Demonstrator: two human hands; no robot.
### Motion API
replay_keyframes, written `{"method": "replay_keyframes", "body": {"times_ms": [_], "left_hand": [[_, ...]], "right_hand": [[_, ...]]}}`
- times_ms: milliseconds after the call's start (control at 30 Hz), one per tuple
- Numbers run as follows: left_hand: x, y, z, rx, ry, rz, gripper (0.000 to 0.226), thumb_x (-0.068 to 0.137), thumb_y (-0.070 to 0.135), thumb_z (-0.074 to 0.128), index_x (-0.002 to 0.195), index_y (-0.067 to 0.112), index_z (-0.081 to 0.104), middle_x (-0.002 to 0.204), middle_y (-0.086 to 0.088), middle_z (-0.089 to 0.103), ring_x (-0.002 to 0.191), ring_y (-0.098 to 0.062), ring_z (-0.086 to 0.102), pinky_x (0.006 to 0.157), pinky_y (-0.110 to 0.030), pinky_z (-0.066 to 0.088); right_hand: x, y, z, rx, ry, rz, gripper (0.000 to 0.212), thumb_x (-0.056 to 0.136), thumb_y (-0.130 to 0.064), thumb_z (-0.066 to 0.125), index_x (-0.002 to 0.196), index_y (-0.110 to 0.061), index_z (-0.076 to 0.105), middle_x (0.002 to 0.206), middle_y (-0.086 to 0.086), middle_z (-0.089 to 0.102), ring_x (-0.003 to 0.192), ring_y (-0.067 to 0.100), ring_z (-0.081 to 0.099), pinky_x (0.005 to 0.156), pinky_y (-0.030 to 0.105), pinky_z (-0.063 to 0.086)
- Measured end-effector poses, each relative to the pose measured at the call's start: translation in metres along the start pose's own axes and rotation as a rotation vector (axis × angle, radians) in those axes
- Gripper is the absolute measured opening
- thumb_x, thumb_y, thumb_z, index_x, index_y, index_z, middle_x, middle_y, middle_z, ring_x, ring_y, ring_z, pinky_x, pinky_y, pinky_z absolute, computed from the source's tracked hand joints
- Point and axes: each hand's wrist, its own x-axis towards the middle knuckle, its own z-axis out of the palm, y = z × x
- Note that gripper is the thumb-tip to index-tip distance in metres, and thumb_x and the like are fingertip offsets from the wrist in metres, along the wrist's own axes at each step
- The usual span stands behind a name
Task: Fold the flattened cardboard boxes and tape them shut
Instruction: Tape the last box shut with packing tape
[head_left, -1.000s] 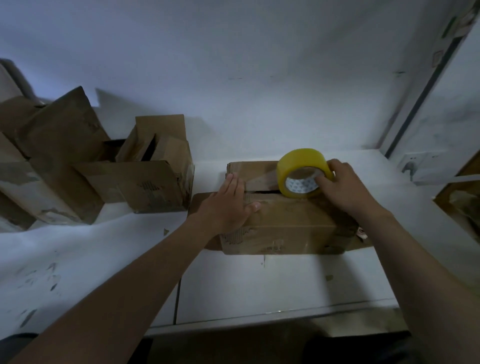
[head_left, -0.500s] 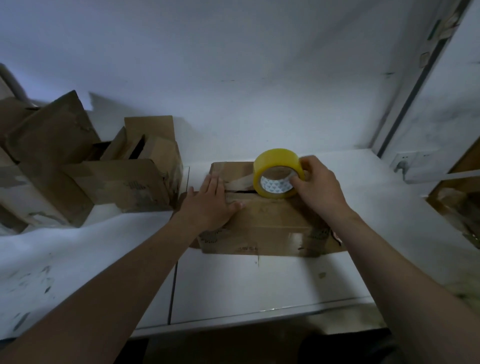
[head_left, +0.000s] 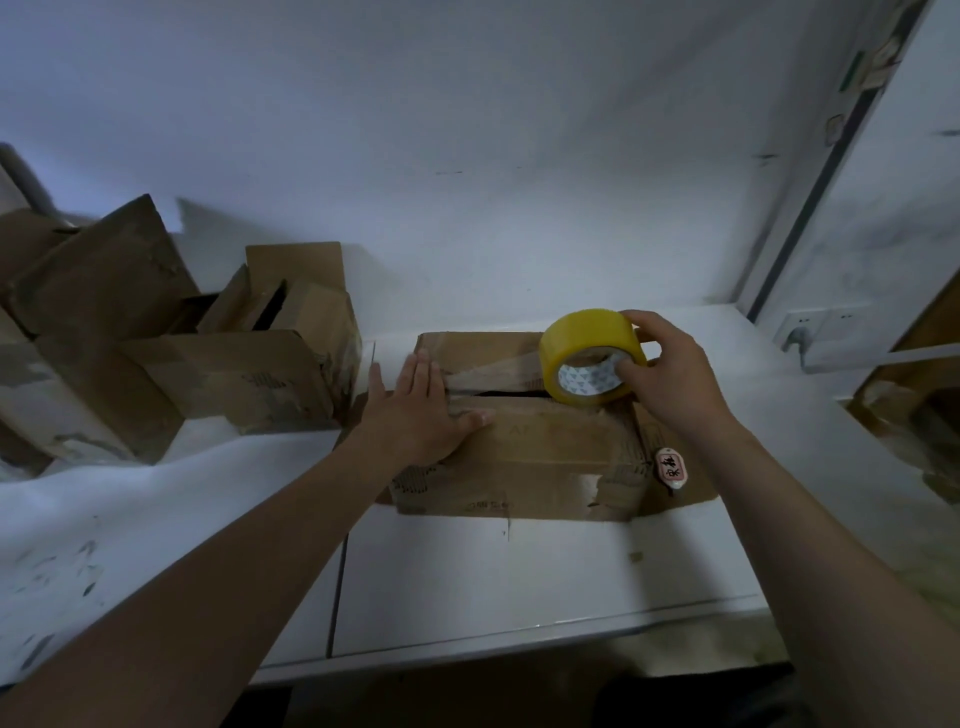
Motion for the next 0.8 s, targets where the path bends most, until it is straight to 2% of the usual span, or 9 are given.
{"method": "replay_keyframes", "body": {"times_ms": [67,133,233,333,433,567,667,733,800], "left_hand": [[0.005,0.007,-0.001,0.013,-0.009,-0.012,0.115,0.08,0.09,0.006,0.158,0.007,-0.008,0.166,-0.009,-0.018,0.152,-0.019,-0.021,0.118,-0.059,-0.015],[0.011,0.016,-0.002,-0.005,-0.003,-0.014,0.12,0.077,0.092,0.008,0.158,0.005,-0.009,0.165,-0.011,-0.018,0.152,-0.021,-0.02,0.119,-0.058,-0.013],[0.021,0.03,-0.006,-0.043,-0.007,-0.001,0.123,0.077,0.093,0.012,0.156,0.003,-0.011,0.164,-0.015,-0.022,0.152,-0.025,-0.02,0.12,-0.057,-0.012],[0.028,0.038,-0.007,-0.084,-0.009,-0.006,0.124,0.076,0.094,0.014,0.156,0.003,-0.013,0.163,-0.015,-0.024,0.152,-0.025,-0.021,0.12,-0.056,-0.014],[0.029,0.038,-0.004,-0.149,-0.001,0.007,0.127,0.073,0.096,0.015,0.156,0.004,-0.013,0.163,-0.014,-0.025,0.151,-0.023,-0.022,0.12,-0.054,-0.013],[0.029,0.035,-0.002,-0.189,0.016,0.027,0.129,0.07,0.097,0.014,0.156,0.004,-0.012,0.163,-0.013,-0.025,0.152,-0.022,-0.021,0.121,-0.054,-0.013],[0.03,0.034,0.001,-0.19,0.032,0.029,0.128,0.072,0.097,0.014,0.157,0.004,-0.011,0.163,-0.014,-0.024,0.152,-0.022,-0.021,0.121,-0.053,-0.012],[0.03,0.033,0.002,-0.195,0.037,0.028,0.128,0.072,0.097,0.013,0.157,0.003,-0.01,0.164,-0.015,-0.023,0.152,-0.023,-0.02,0.122,-0.053,-0.011],[0.029,0.033,0.002,-0.195,0.04,0.034,0.127,0.072,0.096,0.012,0.157,0.003,-0.009,0.164,-0.016,-0.022,0.152,-0.024,-0.02,0.122,-0.053,-0.011]], "right_hand": [[0.001,0.003,0.0,0.007,0.0,0.009,0.049,0.089,-0.008,0.067,0.133,-0.028,0.058,0.117,-0.007,0.059,0.093,0.019,0.062,0.066,0.012,0.043],[0.001,0.004,0.001,0.012,0.001,0.015,0.05,0.088,-0.008,0.068,0.133,-0.027,0.058,0.119,-0.005,0.06,0.087,0.018,0.061,0.064,0.012,0.043],[0.002,0.004,0.001,0.038,0.002,0.01,0.052,0.087,-0.007,0.069,0.133,-0.029,0.059,0.118,-0.006,0.06,0.083,0.018,0.063,0.065,0.016,0.048],[0.004,0.002,-0.001,0.077,-0.013,0.01,0.055,0.086,-0.006,0.071,0.133,-0.033,0.059,0.116,-0.006,0.061,0.079,0.018,0.066,0.065,0.029,0.058],[0.009,-0.001,-0.006,0.122,-0.012,-0.004,0.062,0.084,-0.007,0.076,0.134,-0.038,0.056,0.107,-0.009,0.062,0.084,0.011,0.066,0.063,0.021,0.056],[0.014,-0.002,-0.01,0.105,-0.015,-0.078,0.061,0.082,-0.002,0.076,0.127,-0.04,0.061,0.112,-0.007,0.064,0.093,0.01,0.064,0.071,0.018,0.055],[0.015,0.002,-0.017,0.006,0.023,-0.171,0.058,0.083,0.003,0.07,0.125,-0.036,0.066,0.111,-0.002,0.059,0.095,0.013,0.055,0.081,0.014,0.046],[0.018,0.006,-0.024,-0.102,0.061,-0.183,0.061,0.084,0.006,0.065,0.127,-0.037,0.066,0.108,-0.004,0.052,0.097,0.008,0.047,0.077,0.006,0.035],[0.017,0.009,-0.027,-0.164,0.06,-0.185,0.068,0.085,0.011,0.059,0.132,-0.038,0.062,0.111,-0.006,0.046,0.1,0.01,0.043,0.075,0.003,0.031]]}}
